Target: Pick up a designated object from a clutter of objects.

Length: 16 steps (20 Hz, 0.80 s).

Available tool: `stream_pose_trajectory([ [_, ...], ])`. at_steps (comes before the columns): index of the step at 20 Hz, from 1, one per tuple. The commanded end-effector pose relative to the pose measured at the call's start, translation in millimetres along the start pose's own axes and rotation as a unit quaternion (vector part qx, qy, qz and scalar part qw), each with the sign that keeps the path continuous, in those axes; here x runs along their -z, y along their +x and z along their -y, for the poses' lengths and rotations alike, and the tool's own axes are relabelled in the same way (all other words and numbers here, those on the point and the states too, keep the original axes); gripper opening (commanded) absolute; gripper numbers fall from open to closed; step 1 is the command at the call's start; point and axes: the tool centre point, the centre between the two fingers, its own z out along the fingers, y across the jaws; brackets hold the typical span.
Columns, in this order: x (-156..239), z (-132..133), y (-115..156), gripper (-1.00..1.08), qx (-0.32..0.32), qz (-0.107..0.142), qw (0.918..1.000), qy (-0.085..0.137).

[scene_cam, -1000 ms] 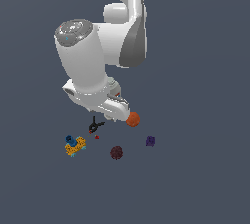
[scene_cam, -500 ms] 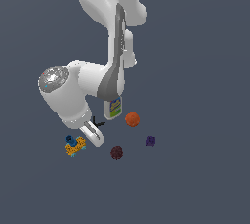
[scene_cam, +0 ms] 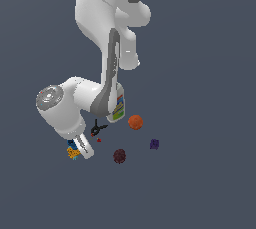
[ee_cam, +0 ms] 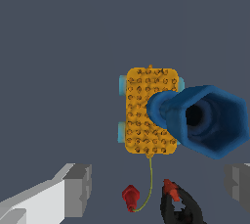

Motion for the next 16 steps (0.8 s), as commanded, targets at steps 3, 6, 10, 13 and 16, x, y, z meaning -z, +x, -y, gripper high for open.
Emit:
stream_pose_trajectory([
  [3, -8, -4, 5, 1.00, -0.013, -0.002, 0.9999, -0.001],
  [6, -8, -4, 4, 1.00, -0.011, -0.001, 0.9999, -0.001],
  [10, -17, -4, 4, 1.00, -0.012, -0.001, 0.9999, -0.001],
  [13, -33, -5, 4, 1.00, -0.013, -0.002, 0.9999, -0.001],
  [16, -49, -5, 4, 1.00, -0.013, -0.002, 0.9999, -0.001],
])
